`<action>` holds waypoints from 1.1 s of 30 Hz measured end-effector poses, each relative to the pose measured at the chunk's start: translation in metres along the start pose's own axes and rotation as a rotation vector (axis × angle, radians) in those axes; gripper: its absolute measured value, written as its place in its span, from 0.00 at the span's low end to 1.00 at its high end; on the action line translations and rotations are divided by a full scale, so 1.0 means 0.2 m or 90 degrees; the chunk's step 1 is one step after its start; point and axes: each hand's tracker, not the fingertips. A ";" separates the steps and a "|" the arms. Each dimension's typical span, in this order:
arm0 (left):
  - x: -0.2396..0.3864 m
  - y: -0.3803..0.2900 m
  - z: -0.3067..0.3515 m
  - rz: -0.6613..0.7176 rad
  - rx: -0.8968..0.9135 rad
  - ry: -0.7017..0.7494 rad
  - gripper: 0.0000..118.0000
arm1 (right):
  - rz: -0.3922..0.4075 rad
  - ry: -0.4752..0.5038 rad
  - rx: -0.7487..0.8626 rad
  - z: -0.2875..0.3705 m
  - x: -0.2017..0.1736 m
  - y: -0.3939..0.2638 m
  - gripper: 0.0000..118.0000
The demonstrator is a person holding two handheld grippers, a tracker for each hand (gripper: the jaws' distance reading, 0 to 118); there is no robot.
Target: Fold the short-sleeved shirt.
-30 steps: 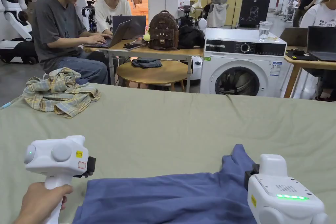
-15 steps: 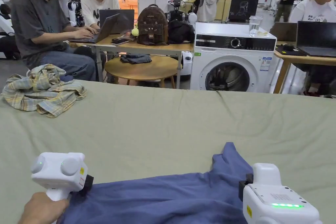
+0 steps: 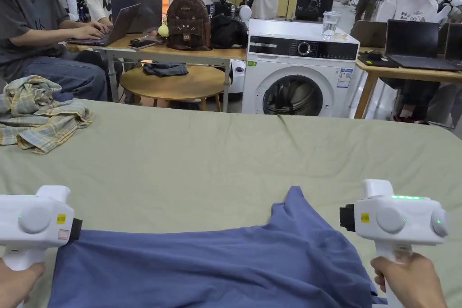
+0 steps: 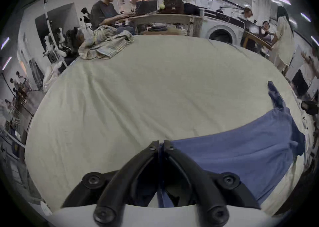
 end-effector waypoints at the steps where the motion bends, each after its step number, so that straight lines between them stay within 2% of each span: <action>1: -0.01 -0.01 0.01 0.005 -0.002 -0.004 0.00 | 0.005 0.001 -0.023 -0.05 0.01 0.02 0.45; 2: -0.02 -0.01 0.00 0.011 -0.006 -0.006 0.00 | 0.010 0.003 -0.048 -0.11 0.03 0.04 0.49; 4: -0.02 -0.04 -0.01 0.014 -0.010 -0.004 0.00 | 0.011 0.024 -0.087 -0.20 0.04 0.06 0.49; 8: 0.00 -0.06 -0.04 0.012 -0.019 -0.003 0.00 | 0.061 -0.003 -0.158 -0.38 0.02 0.01 0.49; 9: 0.00 -0.07 -0.04 0.012 -0.021 -0.002 0.00 | 0.061 -0.006 -0.176 -0.41 0.02 -0.01 0.49; 11: -0.02 -0.07 -0.07 0.015 -0.024 -0.003 0.00 | 0.018 0.038 -0.204 -0.46 0.05 -0.05 0.49; 14: -0.01 -0.08 -0.08 0.012 -0.026 -0.001 0.00 | 0.015 0.024 -0.172 -0.43 0.05 -0.07 0.46; 17: 0.01 -0.07 -0.08 0.007 -0.024 -0.001 0.00 | 0.036 0.037 -0.164 -0.41 0.00 -0.07 0.19; 18: 0.01 -0.06 -0.08 0.006 -0.024 -0.003 0.00 | 0.042 0.044 -0.162 -0.40 -0.02 -0.08 0.05; 19: 0.01 -0.06 -0.08 0.008 -0.022 -0.004 0.00 | 0.049 0.058 -0.163 -0.40 -0.04 -0.08 0.01; 20: 0.02 -0.06 -0.08 0.009 -0.020 -0.004 0.00 | 0.054 0.067 -0.168 -0.40 -0.05 -0.09 0.00; 22: 0.02 -0.06 -0.08 0.012 -0.020 -0.009 0.00 | 0.066 0.046 -0.160 -0.42 -0.07 -0.08 0.00; 24: 0.02 -0.06 -0.06 0.013 -0.011 -0.009 0.00 | 0.055 0.044 -0.148 -0.39 -0.06 -0.07 0.00; 33: -0.05 0.10 0.15 0.025 0.063 -0.023 0.00 | 0.073 0.009 0.055 0.02 -0.06 0.10 0.00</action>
